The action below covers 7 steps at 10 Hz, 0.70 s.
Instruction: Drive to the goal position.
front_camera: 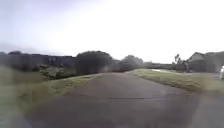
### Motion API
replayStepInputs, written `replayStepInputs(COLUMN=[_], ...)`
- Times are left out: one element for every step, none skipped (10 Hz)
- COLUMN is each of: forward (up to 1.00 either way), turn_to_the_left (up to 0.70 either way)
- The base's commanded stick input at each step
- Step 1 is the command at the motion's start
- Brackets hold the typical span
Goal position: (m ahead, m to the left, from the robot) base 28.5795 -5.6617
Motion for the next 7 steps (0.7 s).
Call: replayStepInputs(forward=[1.0,1.0,1.0,1.0,1.0,1.0,1.0], turn_to_the_left=[0.0,0.0,0.0,0.0,0.0,0.0,0.0])
